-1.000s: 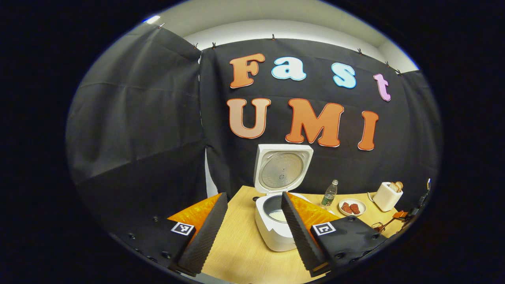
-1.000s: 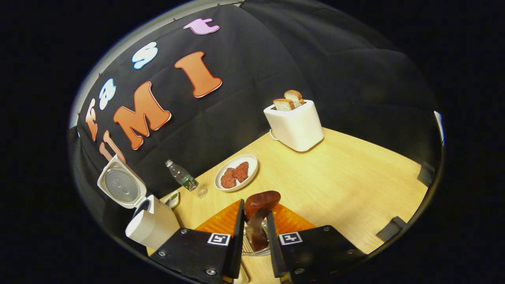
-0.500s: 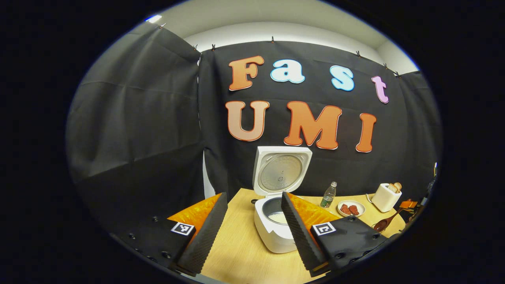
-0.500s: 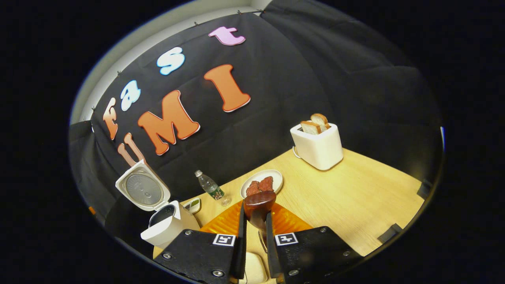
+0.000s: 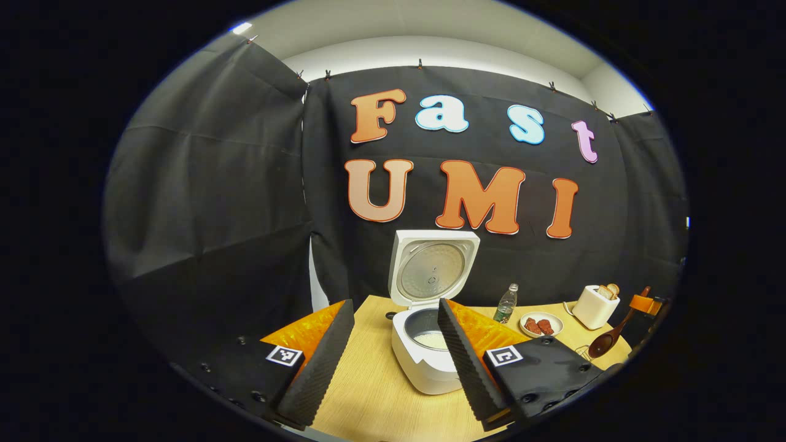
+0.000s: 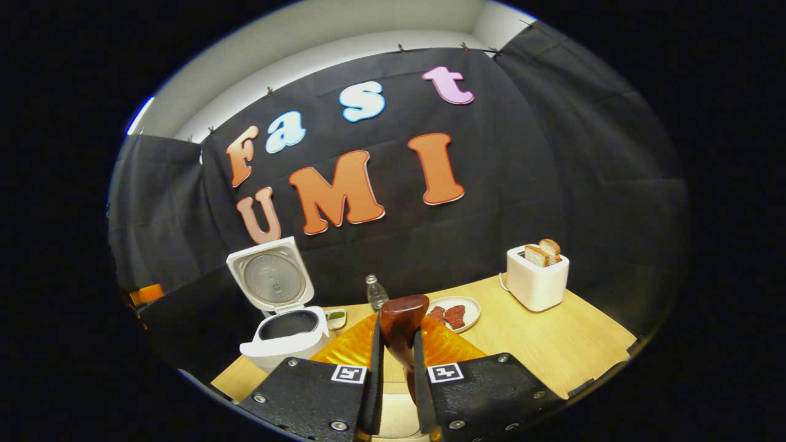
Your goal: Close the left gripper, press the button to open the rice cooker; take a wooden spoon from the chopstick holder with the right hand, scoop a spoonful of rice and pour it into the rice cooker, then put the wooden spoon back into the chopstick holder.
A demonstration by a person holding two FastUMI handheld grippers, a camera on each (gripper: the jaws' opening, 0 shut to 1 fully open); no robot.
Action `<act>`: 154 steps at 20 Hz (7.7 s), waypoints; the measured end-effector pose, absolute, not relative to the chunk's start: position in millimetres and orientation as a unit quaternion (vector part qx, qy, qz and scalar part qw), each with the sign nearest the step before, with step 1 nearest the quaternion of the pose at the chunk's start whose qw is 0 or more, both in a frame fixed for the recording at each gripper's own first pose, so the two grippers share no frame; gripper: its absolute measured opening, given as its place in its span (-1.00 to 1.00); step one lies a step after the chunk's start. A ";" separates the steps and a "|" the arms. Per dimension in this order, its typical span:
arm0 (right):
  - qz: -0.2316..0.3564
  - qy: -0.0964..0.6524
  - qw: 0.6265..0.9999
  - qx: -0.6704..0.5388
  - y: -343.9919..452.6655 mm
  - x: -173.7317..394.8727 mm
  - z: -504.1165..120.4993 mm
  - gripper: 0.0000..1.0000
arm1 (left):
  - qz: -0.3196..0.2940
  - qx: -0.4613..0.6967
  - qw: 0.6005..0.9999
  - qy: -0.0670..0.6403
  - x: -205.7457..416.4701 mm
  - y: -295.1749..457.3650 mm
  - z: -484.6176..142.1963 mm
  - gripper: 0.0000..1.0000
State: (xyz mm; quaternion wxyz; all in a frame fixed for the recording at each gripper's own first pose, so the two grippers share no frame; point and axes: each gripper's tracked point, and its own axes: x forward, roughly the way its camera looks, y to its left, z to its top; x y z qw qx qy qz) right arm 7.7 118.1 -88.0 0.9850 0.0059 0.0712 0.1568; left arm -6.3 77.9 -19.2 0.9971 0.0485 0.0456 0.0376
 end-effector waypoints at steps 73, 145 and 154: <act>0.138 0.195 0.793 0.560 261.4 136.4 -101.3 -0.63 | 0.031 0.035 0.995 0.086 46.3 109.9 -55.6 0.87; 0.398 -0.021 0.916 -0.040 481.0 105.5 -42.0 -0.63 | 0.072 0.009 0.995 0.075 27.9 171.2 -52.7 0.89; 0.398 -0.012 0.917 -0.021 463.2 96.7 -33.0 -0.63 | 0.074 0.012 0.995 0.071 17.1 166.7 -47.6 0.89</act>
